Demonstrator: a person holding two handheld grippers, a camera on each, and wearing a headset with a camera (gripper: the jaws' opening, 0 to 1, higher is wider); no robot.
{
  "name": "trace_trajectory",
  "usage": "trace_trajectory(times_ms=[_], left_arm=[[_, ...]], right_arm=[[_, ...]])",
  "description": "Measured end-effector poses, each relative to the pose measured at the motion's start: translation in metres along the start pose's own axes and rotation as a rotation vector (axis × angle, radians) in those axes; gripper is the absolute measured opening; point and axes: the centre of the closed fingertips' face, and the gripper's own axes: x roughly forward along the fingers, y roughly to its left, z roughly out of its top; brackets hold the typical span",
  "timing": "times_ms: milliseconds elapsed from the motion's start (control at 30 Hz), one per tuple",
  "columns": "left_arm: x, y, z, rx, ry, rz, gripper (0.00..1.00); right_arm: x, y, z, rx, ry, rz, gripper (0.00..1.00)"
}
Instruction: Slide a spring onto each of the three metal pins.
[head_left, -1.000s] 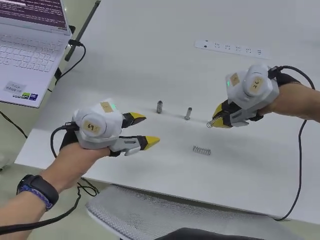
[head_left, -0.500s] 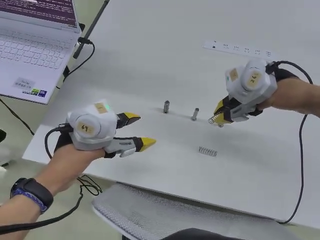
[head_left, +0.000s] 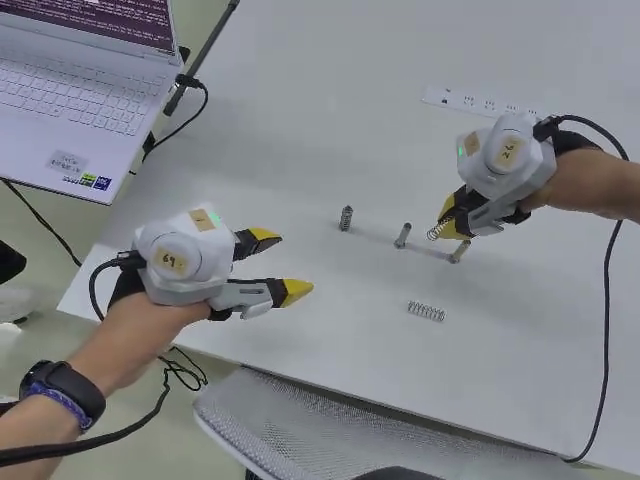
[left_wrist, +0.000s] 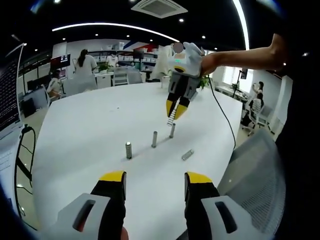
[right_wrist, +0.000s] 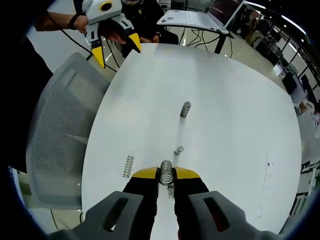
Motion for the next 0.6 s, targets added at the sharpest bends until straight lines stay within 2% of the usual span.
trace_trajectory(times_ms=[200,600], left_arm=[[-0.003,0.003,0.000,-0.010,-0.005,0.017,0.42],[-0.008,0.009,-0.006,-0.034,-0.007,0.037,0.41]], right_arm=[[0.006,-0.009,0.003,0.007,0.002,-0.005,0.08],[0.014,-0.023,0.012,-0.026,0.025,-0.001,0.08]])
